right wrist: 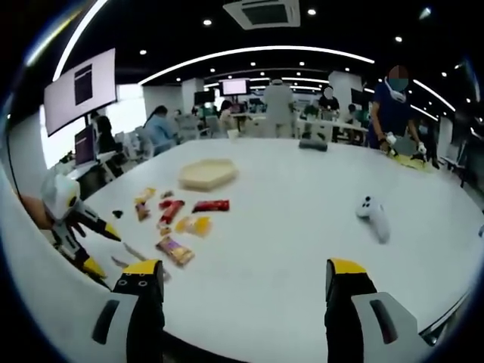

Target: Place the target food into the container with the food tongs after gripping and lifting it, then release it inside without dropping or visibly crushing the food.

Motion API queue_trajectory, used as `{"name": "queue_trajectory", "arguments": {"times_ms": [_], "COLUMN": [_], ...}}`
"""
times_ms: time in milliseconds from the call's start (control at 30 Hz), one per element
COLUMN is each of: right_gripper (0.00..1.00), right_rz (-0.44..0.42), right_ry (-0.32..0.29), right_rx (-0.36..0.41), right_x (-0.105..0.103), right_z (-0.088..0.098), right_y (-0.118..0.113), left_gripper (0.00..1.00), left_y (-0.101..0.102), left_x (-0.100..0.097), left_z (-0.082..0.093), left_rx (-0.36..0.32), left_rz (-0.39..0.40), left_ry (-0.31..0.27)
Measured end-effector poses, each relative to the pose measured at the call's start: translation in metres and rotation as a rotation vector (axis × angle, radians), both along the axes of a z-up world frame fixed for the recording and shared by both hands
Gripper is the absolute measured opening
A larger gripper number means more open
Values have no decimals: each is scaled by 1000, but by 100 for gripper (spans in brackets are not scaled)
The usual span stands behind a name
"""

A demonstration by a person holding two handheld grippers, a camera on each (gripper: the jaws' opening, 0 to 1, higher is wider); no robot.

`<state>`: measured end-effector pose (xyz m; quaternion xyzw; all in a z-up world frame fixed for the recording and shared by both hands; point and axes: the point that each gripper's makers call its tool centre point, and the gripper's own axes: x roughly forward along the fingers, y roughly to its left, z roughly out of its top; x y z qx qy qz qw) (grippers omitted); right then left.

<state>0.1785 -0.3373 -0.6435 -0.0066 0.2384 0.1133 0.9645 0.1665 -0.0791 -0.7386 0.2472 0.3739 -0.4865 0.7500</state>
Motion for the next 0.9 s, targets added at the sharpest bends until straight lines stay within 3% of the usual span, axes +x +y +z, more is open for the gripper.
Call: {"name": "queue_trajectory", "arguments": {"times_ms": [533, 667, 900], "right_gripper": [88, 88, 88], "right_rz": [14, -23, -24], "right_ry": [2, -13, -5], "right_rx": [33, 63, 49], "right_x": [-5, -6, -6], "right_z": [-3, -1, -4], "right_y": [9, 1, 0], "left_gripper": [58, 55, 48], "left_y": [-3, -5, -1], "left_x": [-2, 0, 1], "left_z": [-1, -2, -8], "left_rx": [-11, -13, 7], "left_rz": [11, 13, 12], "left_ry": [5, 7, -1]}}
